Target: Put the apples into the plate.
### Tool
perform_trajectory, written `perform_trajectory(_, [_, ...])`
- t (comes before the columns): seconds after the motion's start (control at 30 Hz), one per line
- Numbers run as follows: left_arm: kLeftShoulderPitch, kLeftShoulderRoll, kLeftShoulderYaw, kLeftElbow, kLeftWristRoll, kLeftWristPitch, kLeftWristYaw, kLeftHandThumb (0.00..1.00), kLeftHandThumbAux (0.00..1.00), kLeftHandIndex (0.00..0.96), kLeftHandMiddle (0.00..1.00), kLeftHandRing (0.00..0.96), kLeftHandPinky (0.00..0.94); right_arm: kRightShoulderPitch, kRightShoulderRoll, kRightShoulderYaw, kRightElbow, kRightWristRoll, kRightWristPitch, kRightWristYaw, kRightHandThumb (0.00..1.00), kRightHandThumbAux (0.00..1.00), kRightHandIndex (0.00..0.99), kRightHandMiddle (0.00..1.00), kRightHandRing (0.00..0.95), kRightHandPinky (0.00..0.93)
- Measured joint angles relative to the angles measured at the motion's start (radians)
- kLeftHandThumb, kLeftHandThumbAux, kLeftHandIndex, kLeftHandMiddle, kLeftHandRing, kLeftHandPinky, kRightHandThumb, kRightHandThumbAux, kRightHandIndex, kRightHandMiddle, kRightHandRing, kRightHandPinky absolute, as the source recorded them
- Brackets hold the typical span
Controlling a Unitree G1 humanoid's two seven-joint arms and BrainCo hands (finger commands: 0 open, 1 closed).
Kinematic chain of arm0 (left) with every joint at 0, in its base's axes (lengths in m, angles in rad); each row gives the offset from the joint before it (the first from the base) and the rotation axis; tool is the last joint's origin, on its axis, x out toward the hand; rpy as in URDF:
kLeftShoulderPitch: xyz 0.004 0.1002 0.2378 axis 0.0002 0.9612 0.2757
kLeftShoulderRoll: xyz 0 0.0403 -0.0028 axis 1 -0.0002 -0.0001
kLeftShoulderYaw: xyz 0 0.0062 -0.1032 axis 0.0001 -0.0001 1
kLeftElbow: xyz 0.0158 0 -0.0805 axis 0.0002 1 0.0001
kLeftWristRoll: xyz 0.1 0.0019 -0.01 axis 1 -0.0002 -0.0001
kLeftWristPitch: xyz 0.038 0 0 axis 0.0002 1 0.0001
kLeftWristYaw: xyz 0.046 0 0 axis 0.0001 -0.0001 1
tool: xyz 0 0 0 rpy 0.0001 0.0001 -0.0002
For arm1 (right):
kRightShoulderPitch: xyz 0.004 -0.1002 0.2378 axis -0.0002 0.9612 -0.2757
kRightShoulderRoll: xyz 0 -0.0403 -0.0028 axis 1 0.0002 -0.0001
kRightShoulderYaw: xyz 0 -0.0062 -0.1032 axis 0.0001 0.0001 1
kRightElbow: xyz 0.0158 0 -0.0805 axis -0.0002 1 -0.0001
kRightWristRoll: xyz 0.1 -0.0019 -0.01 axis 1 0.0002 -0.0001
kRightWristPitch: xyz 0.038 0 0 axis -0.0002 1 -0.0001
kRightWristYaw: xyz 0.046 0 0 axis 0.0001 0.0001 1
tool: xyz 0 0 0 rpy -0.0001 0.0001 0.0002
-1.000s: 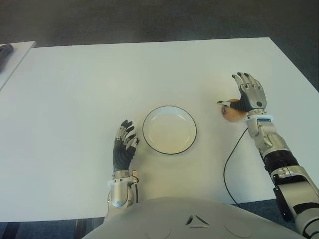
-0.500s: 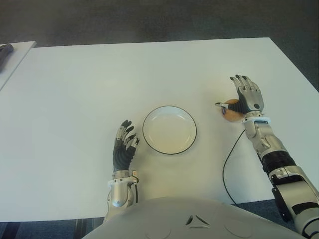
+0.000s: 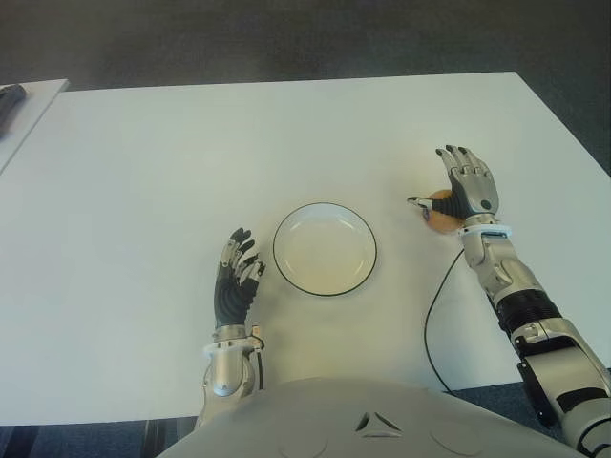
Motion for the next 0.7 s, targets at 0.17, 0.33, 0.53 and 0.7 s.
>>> perform_trajectory(0.17, [0.002,-0.001,-0.003,-0.012,0.0,0.0,0.0,0.109,0.618,0.114,0.151,0.177,0.244,0.021,0.013,0.007,-0.027,0.011,0.009,0.01,0.418,0.47,0.054,0.069,0.042,0.055])
perform_trajectory(0.33, [0.005,-0.001,-0.011,-0.029,0.001,0.001,0.0,0.11,0.612,0.118,0.154,0.176,0.242,0.029,0.021,0.011,-0.037,0.021,0.009,0.018,0.415,0.468,0.053,0.064,0.034,0.043])
perform_trajectory(0.53, [0.006,0.001,-0.016,-0.032,0.0,0.009,0.0,0.112,0.62,0.127,0.156,0.177,0.247,0.031,0.024,0.011,-0.038,0.038,0.01,0.02,0.431,0.461,0.054,0.062,0.03,0.044])
perform_trajectory(0.7, [0.009,0.003,-0.018,-0.038,0.0,0.019,0.0,0.107,0.62,0.129,0.157,0.179,0.249,0.032,0.025,0.015,-0.041,0.043,0.017,0.022,0.433,0.462,0.054,0.065,0.031,0.04])
